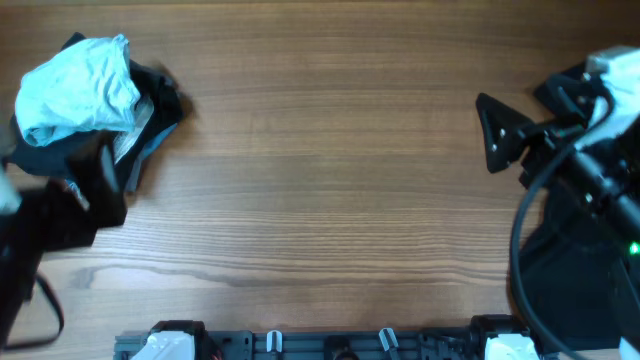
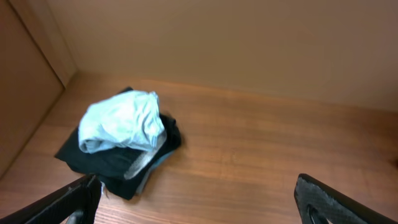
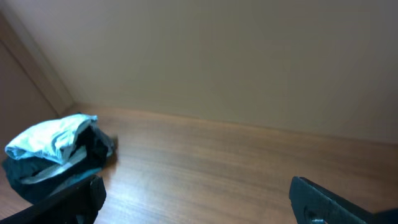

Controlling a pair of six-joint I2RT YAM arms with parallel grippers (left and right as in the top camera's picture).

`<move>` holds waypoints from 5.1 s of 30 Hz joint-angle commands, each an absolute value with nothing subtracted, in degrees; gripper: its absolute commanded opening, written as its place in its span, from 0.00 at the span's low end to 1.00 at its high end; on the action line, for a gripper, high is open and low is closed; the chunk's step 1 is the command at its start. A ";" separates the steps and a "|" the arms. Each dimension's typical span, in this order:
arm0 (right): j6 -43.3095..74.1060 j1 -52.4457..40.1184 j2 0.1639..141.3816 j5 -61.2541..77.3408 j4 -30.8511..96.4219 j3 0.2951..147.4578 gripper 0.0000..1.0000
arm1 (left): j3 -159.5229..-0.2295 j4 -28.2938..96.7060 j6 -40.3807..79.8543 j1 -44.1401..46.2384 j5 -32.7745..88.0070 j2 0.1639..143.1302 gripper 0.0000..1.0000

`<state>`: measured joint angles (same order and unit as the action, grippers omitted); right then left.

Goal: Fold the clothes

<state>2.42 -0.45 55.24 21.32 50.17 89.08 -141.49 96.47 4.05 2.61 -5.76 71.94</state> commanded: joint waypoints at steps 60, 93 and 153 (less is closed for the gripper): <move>83.40 -0.67 0.16 -10.31 -1.56 0.27 1.00 | -141.49 96.47 5.19 3.01 -7.14 60.95 1.00; 13.04 -0.67 5.48 -3.25 -1.23 0.32 0.99 | -141.49 96.47 5.21 3.01 -7.14 60.95 1.00; 9.15 4.58 0.27 8.82 -0.69 0.30 1.00 | -141.49 96.47 5.21 3.01 -7.14 60.95 1.00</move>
<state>7.94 4.29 0.62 7.88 -0.43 0.36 -141.49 96.51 4.25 2.63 -6.42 60.88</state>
